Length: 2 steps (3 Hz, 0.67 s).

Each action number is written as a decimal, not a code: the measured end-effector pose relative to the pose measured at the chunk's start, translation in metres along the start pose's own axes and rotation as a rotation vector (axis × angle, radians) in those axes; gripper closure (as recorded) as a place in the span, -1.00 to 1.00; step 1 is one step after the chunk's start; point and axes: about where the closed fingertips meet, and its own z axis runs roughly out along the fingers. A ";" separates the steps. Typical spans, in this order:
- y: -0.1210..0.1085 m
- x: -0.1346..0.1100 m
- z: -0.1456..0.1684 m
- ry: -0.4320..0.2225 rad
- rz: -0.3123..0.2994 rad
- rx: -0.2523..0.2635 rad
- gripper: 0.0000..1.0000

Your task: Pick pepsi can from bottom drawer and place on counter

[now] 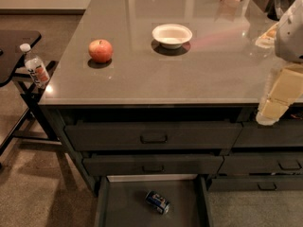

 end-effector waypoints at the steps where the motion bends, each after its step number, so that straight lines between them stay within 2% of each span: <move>1: 0.000 0.000 0.000 0.000 0.000 0.000 -1.00; 2: 0.004 0.002 0.005 -0.002 0.004 -0.009 -1.00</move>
Offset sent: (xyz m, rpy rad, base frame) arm -0.0063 -0.0019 -0.0203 0.0106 0.0423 -0.0033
